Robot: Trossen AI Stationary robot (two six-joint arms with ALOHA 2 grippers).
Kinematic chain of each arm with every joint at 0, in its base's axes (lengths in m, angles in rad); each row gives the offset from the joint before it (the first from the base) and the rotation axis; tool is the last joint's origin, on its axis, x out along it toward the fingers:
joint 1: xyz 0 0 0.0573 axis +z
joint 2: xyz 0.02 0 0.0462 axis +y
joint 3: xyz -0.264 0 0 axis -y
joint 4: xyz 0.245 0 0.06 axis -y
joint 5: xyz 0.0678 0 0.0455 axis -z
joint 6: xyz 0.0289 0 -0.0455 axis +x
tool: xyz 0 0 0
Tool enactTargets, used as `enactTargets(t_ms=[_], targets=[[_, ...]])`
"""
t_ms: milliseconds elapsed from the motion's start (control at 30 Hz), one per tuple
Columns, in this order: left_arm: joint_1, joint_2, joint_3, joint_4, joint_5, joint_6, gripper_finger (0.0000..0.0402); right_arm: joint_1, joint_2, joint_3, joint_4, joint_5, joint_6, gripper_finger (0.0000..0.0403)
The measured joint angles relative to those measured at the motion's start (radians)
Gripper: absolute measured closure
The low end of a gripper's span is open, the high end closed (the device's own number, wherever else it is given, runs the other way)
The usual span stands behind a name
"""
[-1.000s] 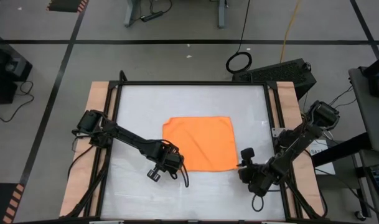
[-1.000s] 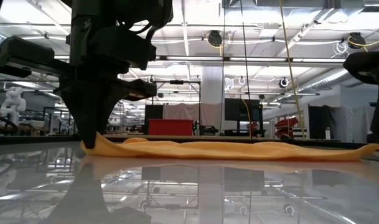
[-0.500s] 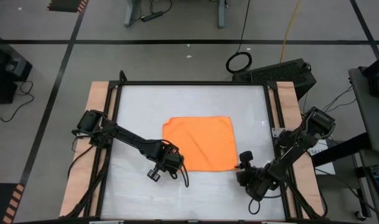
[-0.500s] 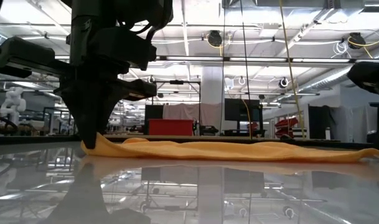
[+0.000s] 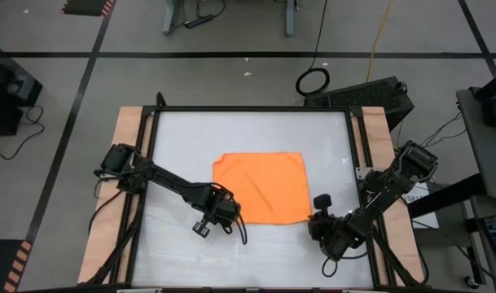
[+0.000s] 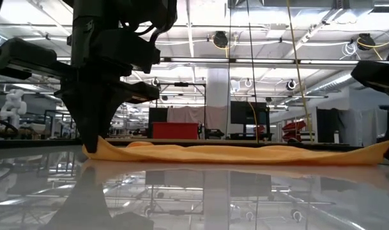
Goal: Roll towel
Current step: Fold the towel
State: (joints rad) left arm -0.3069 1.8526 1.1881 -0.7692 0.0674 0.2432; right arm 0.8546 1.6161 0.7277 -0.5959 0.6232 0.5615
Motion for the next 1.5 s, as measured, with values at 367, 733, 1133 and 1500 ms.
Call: enactTargets(t_ms=[367, 733, 1133, 1500], targets=[[-0.037, -0.006, 0.054, -0.051, -0.052, -0.052, 0.0396, 0.000, -0.002, 0.107, -0.043, -0.105, 0.022, 0.0402], [-0.090, -0.082, 0.144, -0.177, -0.268, -0.166, 0.0396, 0.004, -0.004, 0.330, -0.288, -0.154, 0.052, 0.0402], [0.022, -0.116, 0.143, -0.250, -0.612, -0.287, 0.0396, -0.110, -0.033, 0.371, -0.725, 0.003, 0.268, 0.0403], [0.236, -0.106, 0.142, -0.217, -0.606, -0.218, 0.0396, -0.349, -0.044, 0.252, -0.679, 0.007, 0.156, 0.0402]])
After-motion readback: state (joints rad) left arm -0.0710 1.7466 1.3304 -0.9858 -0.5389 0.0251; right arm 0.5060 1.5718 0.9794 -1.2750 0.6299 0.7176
